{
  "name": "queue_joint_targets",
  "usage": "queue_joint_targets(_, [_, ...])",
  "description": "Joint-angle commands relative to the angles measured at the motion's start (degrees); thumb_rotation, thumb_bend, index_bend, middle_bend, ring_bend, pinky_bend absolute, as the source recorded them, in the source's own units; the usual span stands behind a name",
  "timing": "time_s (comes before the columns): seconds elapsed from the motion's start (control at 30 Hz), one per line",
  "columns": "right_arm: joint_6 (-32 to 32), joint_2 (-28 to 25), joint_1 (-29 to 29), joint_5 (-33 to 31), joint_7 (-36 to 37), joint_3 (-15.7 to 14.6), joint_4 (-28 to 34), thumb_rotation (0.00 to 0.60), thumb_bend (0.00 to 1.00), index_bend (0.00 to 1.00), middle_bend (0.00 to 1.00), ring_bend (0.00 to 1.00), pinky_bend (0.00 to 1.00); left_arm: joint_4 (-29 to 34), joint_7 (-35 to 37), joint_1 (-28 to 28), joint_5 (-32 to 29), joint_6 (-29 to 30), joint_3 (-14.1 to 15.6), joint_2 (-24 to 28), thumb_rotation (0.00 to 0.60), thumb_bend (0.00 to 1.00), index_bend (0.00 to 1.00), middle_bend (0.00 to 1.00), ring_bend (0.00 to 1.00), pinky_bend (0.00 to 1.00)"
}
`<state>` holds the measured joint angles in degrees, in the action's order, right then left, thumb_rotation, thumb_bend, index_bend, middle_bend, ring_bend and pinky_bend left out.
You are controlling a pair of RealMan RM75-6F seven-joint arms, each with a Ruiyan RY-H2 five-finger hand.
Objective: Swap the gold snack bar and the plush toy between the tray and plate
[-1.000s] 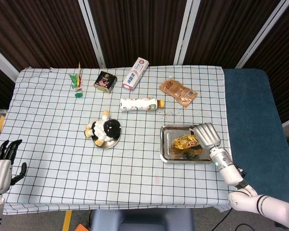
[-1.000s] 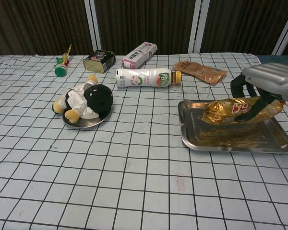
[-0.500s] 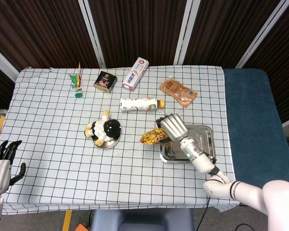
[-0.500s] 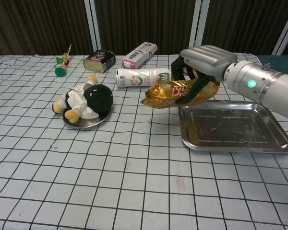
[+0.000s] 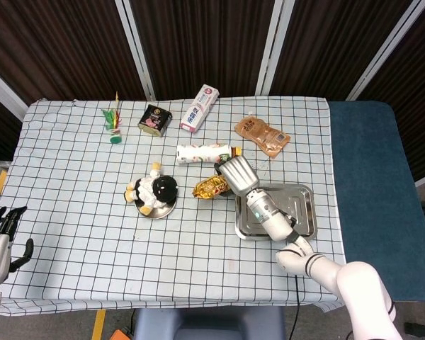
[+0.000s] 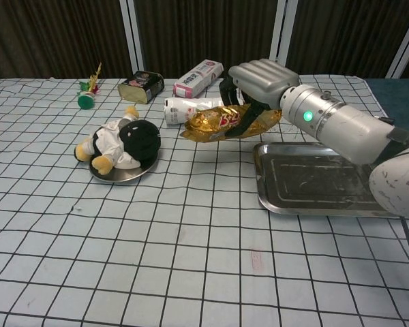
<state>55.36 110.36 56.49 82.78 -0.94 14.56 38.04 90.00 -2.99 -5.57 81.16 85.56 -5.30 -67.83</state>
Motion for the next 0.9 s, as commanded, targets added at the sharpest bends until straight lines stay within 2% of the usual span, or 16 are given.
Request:
queue_joint_targets(0.03, [0.27,2.7,1.88,2.15,6.25,-1.69,-5.26,0.6,0.15,0.85,0.64,0.62,0.69,-0.06,-0.06,0.01,0.05,0.1,-0.02,-0.03,0.6,0.51,0.12,0.15,0.05,0.21])
queue_joint_targets(0.13, [-1.13,2.73,2.14,2.92,10.46,-3.15,-6.32,0.6,0.15,0.68,0.5,0.45,0.6,-0.17,0.0,0.08,-0.07,0.18,-0.08,-0.07,0.6,0.51,0.12,0.15,0.05,0.21])
queue_joint_targets(0.2, [-1.65,2.41,2.15,3.27,11.91,-3.83,-6.2,0.6,0.15,0.55,0.39,0.31,0.5,-0.14,0.06,0.12,-0.16,0.21,-0.13,-0.03,0.6,0.51,0.12,0.15,0.05,0.21])
queue_joint_targets(0.27, [-2.18,1.75,2.13,3.56,12.94,-4.49,-5.57,0.6,0.15,0.37,0.26,0.18,0.35,-0.06,0.04,0.15,-0.18,0.3,-0.18,-0.01,0.6,0.5,0.12,0.15,0.05,0.21])
queue_joint_targets(0.3, [-2.3,1.42,2.08,3.67,13.23,-4.73,-5.2,0.6,0.15,0.3,0.21,0.14,0.3,-0.06,-0.01,0.12,-0.17,0.29,-0.2,-0.02,0.6,0.51,0.12,0.15,0.05,0.21])
queue_joint_targets(0.37, [-2.17,0.5,1.94,4.01,13.79,-5.23,-4.18,0.6,0.15,0.1,0.09,0.04,0.17,-0.07,-0.15,0.07,-0.08,0.19,-0.12,-0.07,0.6,0.51,0.12,0.15,0.05,0.21])
queue_joint_targets(0.4, [-1.83,0.1,1.83,4.2,13.93,-5.42,-3.78,0.6,0.15,0.04,0.05,0.01,0.13,-0.09,-0.21,0.04,-0.03,0.1,-0.07,-0.09,0.6,0.51,0.12,0.15,0.05,0.21])
queue_joint_targets(0.47, [-0.84,-0.87,1.45,4.65,14.05,-5.87,-2.77,0.6,0.15,0.0,0.01,0.0,0.08,-0.11,-0.36,-0.03,-0.02,-0.09,0.01,-0.16,0.6,0.51,0.12,0.15,0.05,0.21])
queue_joint_targets(0.6, [2.25,-3.57,-0.07,5.58,14.23,-6.71,0.54,0.6,0.15,0.0,0.0,0.0,0.03,-0.17,-0.63,-0.12,-0.1,-0.3,0.03,-0.24,0.6,0.5,0.12,0.15,0.05,0.21])
queue_joint_targets(0.7, [5.8,-7.42,-2.91,5.69,12.49,-7.25,6.22,0.6,0.15,0.0,0.0,0.0,0.02,-0.19,-0.68,-0.18,-0.16,-0.44,0.03,-0.23,0.6,0.51,0.12,0.15,0.05,0.21])
queue_joint_targets(0.8, [10.92,-13.16,-8.24,4.61,5.53,-7.76,15.89,0.6,0.15,0.01,0.0,0.0,0.02,-0.17,-0.88,-0.19,-0.12,-0.43,0.06,-0.29,0.6,0.51,0.12,0.15,0.05,0.21])
queue_joint_targets(0.9, [16.34,-20.67,-15.24,2.34,-2.97,-8.9,28.63,0.6,0.15,0.02,0.0,0.0,0.01,-0.2,-1.26,-0.32,-0.09,-0.68,0.16,-0.47,0.6,0.51,0.12,0.15,0.05,0.21])
